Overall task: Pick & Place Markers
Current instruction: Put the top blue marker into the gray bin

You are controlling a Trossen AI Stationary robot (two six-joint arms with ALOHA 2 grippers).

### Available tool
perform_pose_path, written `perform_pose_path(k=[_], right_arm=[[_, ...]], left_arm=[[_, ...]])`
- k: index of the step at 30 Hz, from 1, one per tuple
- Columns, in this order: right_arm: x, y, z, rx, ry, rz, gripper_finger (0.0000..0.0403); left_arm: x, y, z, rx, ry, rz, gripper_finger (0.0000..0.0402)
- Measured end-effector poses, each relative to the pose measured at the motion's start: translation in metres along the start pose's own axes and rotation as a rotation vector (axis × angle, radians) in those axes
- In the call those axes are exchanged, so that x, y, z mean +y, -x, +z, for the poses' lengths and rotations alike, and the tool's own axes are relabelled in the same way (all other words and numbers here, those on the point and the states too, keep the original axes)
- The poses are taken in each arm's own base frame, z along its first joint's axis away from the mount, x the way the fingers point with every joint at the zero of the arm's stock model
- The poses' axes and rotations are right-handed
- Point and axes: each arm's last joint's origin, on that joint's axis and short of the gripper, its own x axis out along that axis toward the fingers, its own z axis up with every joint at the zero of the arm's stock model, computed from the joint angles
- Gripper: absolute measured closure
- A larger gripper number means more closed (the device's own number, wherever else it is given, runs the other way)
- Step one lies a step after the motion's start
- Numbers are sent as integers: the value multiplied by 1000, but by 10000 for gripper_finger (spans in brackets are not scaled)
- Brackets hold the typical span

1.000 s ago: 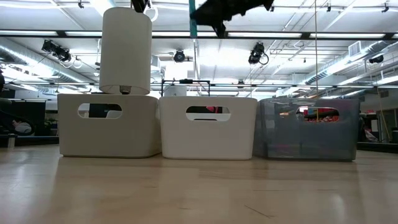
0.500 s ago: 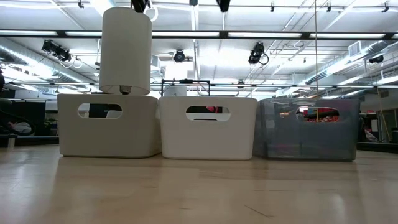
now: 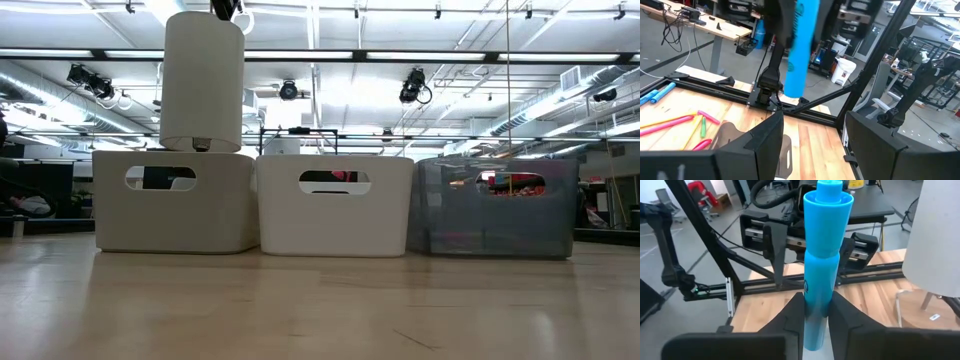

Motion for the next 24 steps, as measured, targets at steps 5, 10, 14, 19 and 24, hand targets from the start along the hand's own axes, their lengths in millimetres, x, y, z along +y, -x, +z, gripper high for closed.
perform_pose_path(k=[5,10,14,19,24], right_arm=[[13,-2,2,-38,5,19,351],[19,-5,0,-45,11,18,351],[19,-5,2,-60,8,14,351],[19,-5,2,-64,8,13,351],[19,-5,2,-60,8,13,351]], left_arm=[[0,0,0,0,0,0,181],[0,0,0,0,26,-2,181],[0,0,0,-7,18,2,181],[-2,-9,-2,-34,-56,-9,181],[-6,-22,-8,-41,-110,-39,181]])
